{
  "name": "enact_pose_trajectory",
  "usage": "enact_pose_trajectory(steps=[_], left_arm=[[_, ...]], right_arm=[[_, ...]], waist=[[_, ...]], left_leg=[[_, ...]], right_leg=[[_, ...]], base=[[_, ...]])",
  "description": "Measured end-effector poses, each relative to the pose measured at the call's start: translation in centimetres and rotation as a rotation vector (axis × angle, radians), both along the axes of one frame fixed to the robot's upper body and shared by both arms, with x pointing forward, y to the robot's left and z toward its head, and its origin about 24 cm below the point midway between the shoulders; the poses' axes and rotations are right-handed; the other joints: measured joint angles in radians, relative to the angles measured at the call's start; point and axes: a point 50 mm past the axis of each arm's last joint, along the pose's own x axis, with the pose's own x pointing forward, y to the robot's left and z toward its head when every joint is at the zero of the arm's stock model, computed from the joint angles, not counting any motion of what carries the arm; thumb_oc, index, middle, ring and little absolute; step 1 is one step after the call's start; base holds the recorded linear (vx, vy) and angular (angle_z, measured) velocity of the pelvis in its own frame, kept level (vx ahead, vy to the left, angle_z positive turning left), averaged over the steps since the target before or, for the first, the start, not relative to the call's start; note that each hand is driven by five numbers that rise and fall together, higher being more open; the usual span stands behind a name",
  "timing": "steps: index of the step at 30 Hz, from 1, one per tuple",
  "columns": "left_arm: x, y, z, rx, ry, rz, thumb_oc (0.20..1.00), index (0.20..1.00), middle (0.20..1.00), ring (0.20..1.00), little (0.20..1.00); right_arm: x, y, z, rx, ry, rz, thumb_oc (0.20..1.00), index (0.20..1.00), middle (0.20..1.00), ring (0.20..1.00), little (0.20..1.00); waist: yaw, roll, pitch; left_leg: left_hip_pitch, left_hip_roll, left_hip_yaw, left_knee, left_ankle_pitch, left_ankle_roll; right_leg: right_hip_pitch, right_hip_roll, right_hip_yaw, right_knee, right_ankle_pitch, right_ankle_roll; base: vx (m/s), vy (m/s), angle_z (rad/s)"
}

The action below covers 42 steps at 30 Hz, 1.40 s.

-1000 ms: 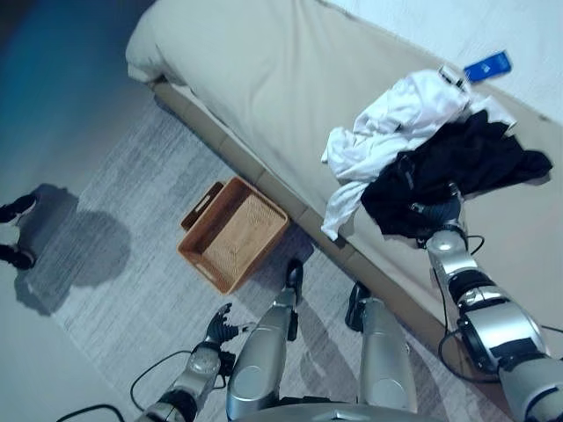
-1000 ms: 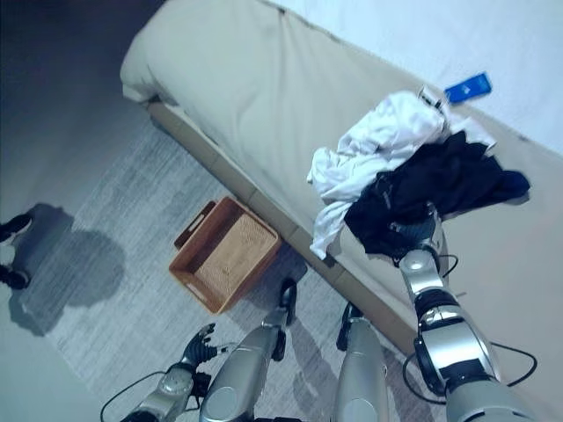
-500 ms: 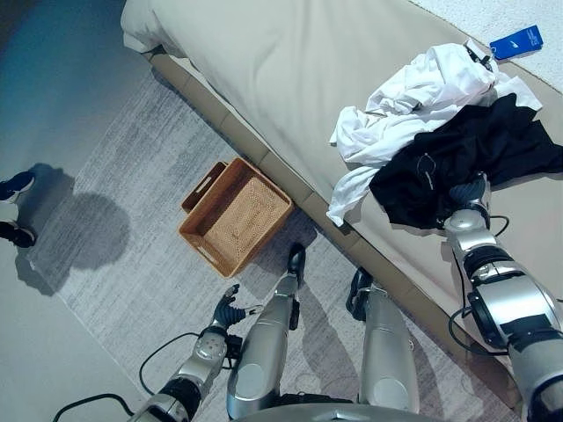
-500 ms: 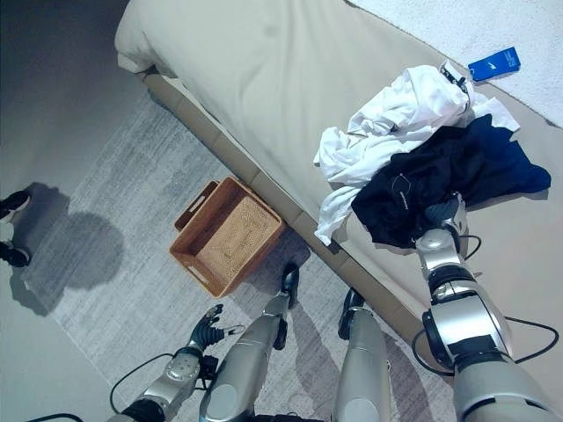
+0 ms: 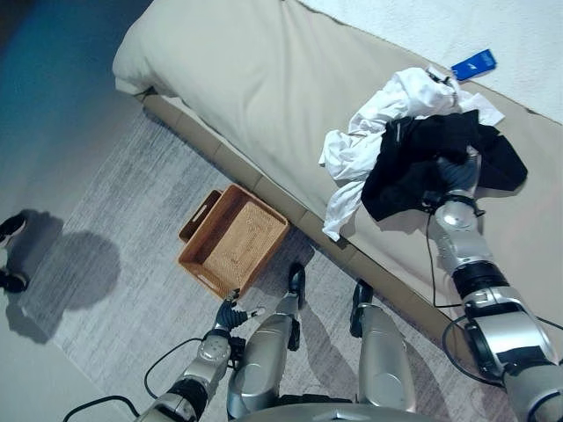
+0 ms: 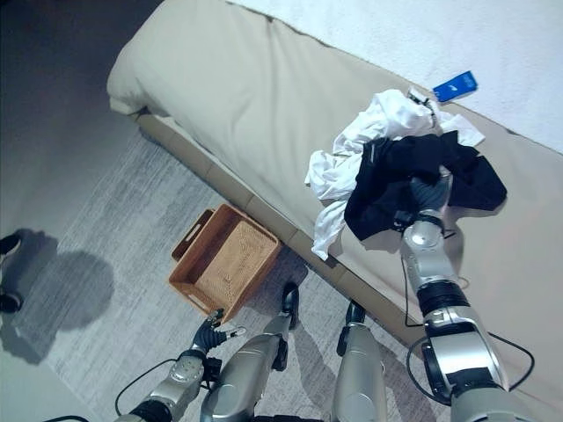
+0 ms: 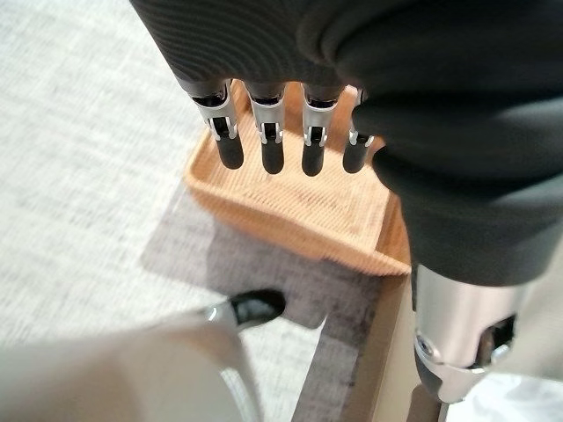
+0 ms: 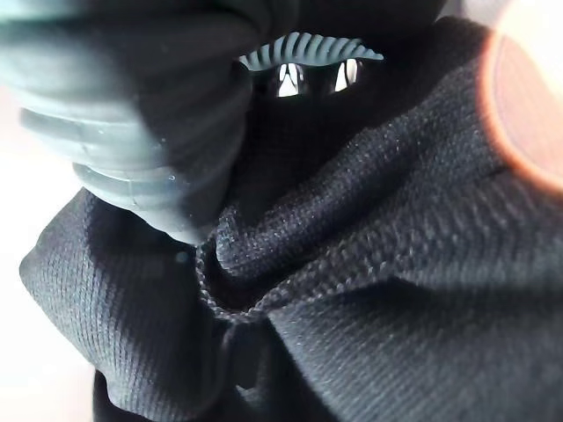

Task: Pick up clothes into the bucket

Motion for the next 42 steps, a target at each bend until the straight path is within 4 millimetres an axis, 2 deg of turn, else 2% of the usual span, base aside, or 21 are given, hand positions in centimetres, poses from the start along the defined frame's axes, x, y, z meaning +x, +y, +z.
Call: enact_pose_trajectory(steps=[4,8,10,12,14,15,17,19,22,23,26,28,30,32,35,37,42], left_arm=[[-1.6,1.8,-0.8,0.020,0.060,0.050,1.000,1.000,1.000,1.000,1.000],[-2.4,2.1,-1.1,0.007,0.095,0.062,1.000,1.000,1.000,1.000,1.000],[-3.2,2.5,-1.2,0.006,0.098,0.071,1.000,1.000,1.000,1.000,1.000],[-3.0,2.7,-0.9,-0.001,0.072,0.078,1.000,1.000,1.000,1.000,1.000],[-1.8,2.4,0.2,-0.032,0.003,0.085,1.000,1.000,1.000,1.000,1.000],[-1.2,2.2,0.9,-0.042,-0.039,0.072,1.000,1.000,1.000,1.000,1.000],[0.1,2.0,2.2,-0.051,-0.111,0.052,1.000,1.000,1.000,1.000,1.000],[2.4,1.3,5.3,-0.080,-0.284,0.005,1.000,1.000,1.000,1.000,1.000],[3.5,0.7,7.3,-0.101,-0.374,-0.034,1.000,1.000,1.000,1.000,1.000],[4.0,0.6,8.5,-0.110,-0.425,-0.063,1.000,1.000,1.000,1.000,1.000],[4.8,0.5,10.6,-0.128,-0.500,-0.124,1.000,1.000,1.000,1.000,1.000],[5.6,0.2,13.0,-0.147,-0.578,-0.193,1.000,1.000,1.000,1.000,1.000],[7.0,-0.6,16.6,-0.181,-0.701,-0.293,1.000,1.000,1.000,1.000,1.000],[8.3,-1.6,18.8,-0.200,-0.765,-0.373,1.000,1.000,1.000,1.000,1.000],[9.6,-3.0,20.9,-0.206,-0.822,-0.458,1.000,1.000,1.000,1.000,1.000],[10.1,-4.5,21.9,-0.210,-0.843,-0.543,1.000,1.000,1.000,1.000,1.000],[10.3,-6.3,22.4,-0.248,-0.831,-0.639,1.000,1.000,1.000,1.000,1.000]], right_arm=[[-1.5,-2.7,-0.3,0.016,-0.001,-0.075,0.200,0.200,0.200,0.200,0.200],[-3.2,-5.1,-0.9,0.018,0.013,-0.143,0.200,0.200,0.200,0.200,0.200],[-3.9,-5.6,-1.6,0.021,0.027,-0.157,0.200,0.200,0.200,0.200,0.200],[-4.6,-6.2,-2.0,0.012,0.041,-0.170,0.200,0.200,0.200,0.200,0.200],[-5.4,-6.7,-2.1,0.015,0.040,-0.174,0.200,0.200,0.200,0.200,0.200],[-5.5,-6.7,-2.0,0.027,0.029,-0.162,0.200,0.200,0.200,0.200,0.200],[-5.6,-6.5,-1.8,0.028,0.013,-0.139,0.200,0.200,0.200,0.200,0.200],[-6.1,-6.3,-1.4,0.015,-0.009,-0.114,0.200,0.200,0.200,0.200,0.200],[-6.4,-6.0,-1.4,0.007,-0.013,-0.088,0.200,0.200,0.200,0.200,0.200],[-6.4,-5.8,-1.2,0.007,-0.023,-0.069,0.200,0.200,0.200,0.200,0.200],[-6.2,-5.3,-0.4,-0.004,-0.049,-0.021,0.200,0.200,0.200,0.200,0.200],[-5.9,-4.6,0.2,-0.011,-0.067,0.051,0.200,0.200,0.200,0.200,0.200],[-5.7,-3.7,0.7,-0.071,-0.043,0.155,0.200,0.200,0.200,0.200,0.200],[-5.4,-2.8,0.9,-0.112,-0.009,0.249,0.200,0.200,0.200,0.200,0.200],[-5.0,-1.2,1.0,-0.151,0.024,0.376,0.200,0.200,0.200,0.200,0.200],[-4.8,0.1,0.8,-0.184,0.072,0.478,0.200,0.200,0.200,0.200,0.200],[-4.9,2.8,1.7,-0.236,0.065,0.660,0.200,0.200,0.200,0.200,0.200]], waist=[[-0.003,-0.055,-0.077],[-0.028,-0.079,-0.136],[-0.028,-0.089,-0.203],[-0.033,-0.097,-0.236],[-0.035,-0.098,-0.239],[-0.027,-0.094,-0.259],[-0.030,-0.094,-0.279],[-0.029,-0.095,-0.302],[-0.029,-0.094,-0.334],[-0.029,-0.094,-0.344],[-0.029,-0.092,-0.349],[-0.029,-0.090,-0.352],[-0.025,-0.090,-0.352],[-0.024,-0.090,-0.355],[-0.027,-0.090,-0.360],[-0.030,-0.091,-0.364],[-0.039,-0.090,-0.368]], left_leg=[[0.067,0.022,0.062,-0.029,-0.018,0.000],[0.158,0.042,0.087,-0.050,-0.037,-0.006],[0.176,0.047,0.092,-0.054,-0.046,-0.013],[0.205,0.053,0.099,-0.057,-0.050,-0.015],[0.252,0.059,0.105,-0.057,-0.061,-0.008],[0.269,0.064,0.112,-0.058,-0.074,-0.013],[0.282,0.068,0.117,-0.058,-0.079,-0.016],[0.312,0.069,0.117,-0.058,-0.083,-0.012],[0.347,0.068,0.118,-0.058,-0.091,-0.008],[0.357,0.067,0.118,-0.058,-0.094,-0.010],[0.369,0.065,0.117,-0.058,-0.095,-0.011],[0.379,0.065,0.117,-0.058,-0.095,-0.011],[0.392,0.063,0.115,-0.059,-0.096,-0.012],[0.404,0.063,0.115,-0.060,-0.099,-0.016],[0.409,0.063,0.114,-0.059,-0.102,-0.020],[0.417,0.061,0.114,-0.059,-0.102,-0.020],[0.432,0.061,0.110,-0.059,-0.102,-0.019]], right_leg=[[0.063,0.030,0.049,-0.085,0.035,0.015],[0.174,0.055,0.063,-0.183,0.061,0.019],[0.204,0.064,0.072,-0.219,0.068,0.021],[0.240,0.073,0.075,-0.243,0.077,0.020],[0.304,0.082,0.079,-0.287,0.095,0.017],[0.324,0.088,0.083,-0.303,0.093,0.019],[0.340,0.092,0.091,-0.316,0.093,0.019],[0.390,0.095,0.091,-0.344,0.108,0.016],[0.440,0.095,0.091,-0.380,0.118,0.017],[0.457,0.096,0.091,-0.395,0.122,0.017],[0.482,0.095,0.090,-0.421,0.135,0.017],[0.500,0.095,0.090,-0.440,0.146,0.018],[0.519,0.094,0.085,-0.444,0.147,0.018],[0.530,0.093,0.084,-0.445,0.146,0.019],[0.534,0.092,0.081,-0.446,0.145,0.021],[0.544,0.091,0.076,-0.445,0.147,0.018],[0.560,0.091,0.073,-0.444,0.147,0.018]], base=[[0.09,-0.012,-0.48],[0.08,-0.032,-0.23],[0.06,-0.020,-0.21],[0.11,-0.041,-0.11],[0.09,-0.035,-0.09],[0.09,-0.032,-0.13],[0.08,-0.019,-0.10],[0.10,-0.022,-0.02],[0.04,-0.015,0.00],[0.00,0.000,0.00],[0.04,-0.016,0.01],[0.01,-0.008,0.02],[0.02,-0.016,0.06],[0.00,0.000,0.00],[0.00,0.000,0.00],[0.00,0.000,0.00],[0.00,0.004,0.02]])
